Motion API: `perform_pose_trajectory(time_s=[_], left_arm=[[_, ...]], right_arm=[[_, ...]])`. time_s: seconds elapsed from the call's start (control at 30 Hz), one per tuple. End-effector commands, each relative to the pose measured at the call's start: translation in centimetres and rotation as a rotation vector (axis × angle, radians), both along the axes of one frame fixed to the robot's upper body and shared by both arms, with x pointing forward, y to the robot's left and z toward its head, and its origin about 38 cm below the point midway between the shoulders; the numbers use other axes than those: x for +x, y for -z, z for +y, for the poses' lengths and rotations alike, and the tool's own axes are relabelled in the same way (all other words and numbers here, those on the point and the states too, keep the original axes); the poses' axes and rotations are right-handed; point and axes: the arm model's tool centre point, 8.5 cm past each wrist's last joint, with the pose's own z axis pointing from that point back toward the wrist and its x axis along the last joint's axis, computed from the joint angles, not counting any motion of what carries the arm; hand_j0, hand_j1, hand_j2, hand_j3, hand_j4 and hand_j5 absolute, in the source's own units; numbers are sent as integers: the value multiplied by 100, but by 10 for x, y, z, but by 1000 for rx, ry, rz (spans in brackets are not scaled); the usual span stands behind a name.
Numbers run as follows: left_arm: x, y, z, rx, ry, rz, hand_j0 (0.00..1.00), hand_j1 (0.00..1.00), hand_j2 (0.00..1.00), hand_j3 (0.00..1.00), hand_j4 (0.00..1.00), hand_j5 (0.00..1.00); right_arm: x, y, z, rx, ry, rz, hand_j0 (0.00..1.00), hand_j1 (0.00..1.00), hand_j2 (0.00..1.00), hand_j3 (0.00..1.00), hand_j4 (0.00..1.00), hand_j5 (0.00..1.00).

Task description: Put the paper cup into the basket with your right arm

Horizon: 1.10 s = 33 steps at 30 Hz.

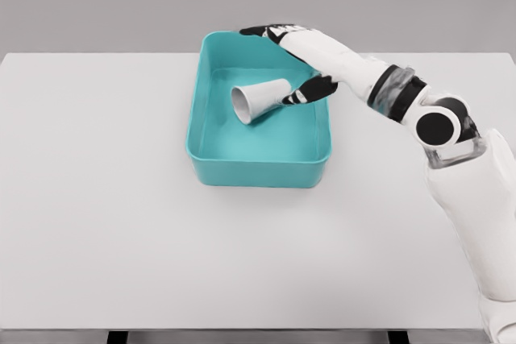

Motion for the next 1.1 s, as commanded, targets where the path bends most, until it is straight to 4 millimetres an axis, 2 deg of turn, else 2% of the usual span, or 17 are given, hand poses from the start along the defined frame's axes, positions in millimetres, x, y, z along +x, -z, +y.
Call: perform_pose_trajectory(time_s=[0.0,0.07,0.13,0.2,0.4,1.07], left_arm=[[0,0,0,0,0,0,100,100,100,100,100,100],[0,0,0,0,1,0,100,100,100,100,100,100],[0,0,0,0,0,1,100,100,100,100,100,100],[0,0,0,0,1,1,100,100,100,100,100,100],[0,0,0,0,1,0,100,100,100,100,100,100],[0,0,0,0,-3,1,100,100,100,100,100,100]], right_arm=[[-10,-46,-64,96,41,-102,100,100,100,100,100,100],[-23,-23,-103,113,120,-80,100,100,100,100,100,100],[-34,-11,-136,102,195,-58,100,100,100,100,100,100],[-44,5,-157,110,253,-21,100,100,100,100,100,100],[-46,15,-162,110,270,4,100,100,100,100,100,100],[-44,21,-168,109,288,27,100,100,100,100,100,100]])
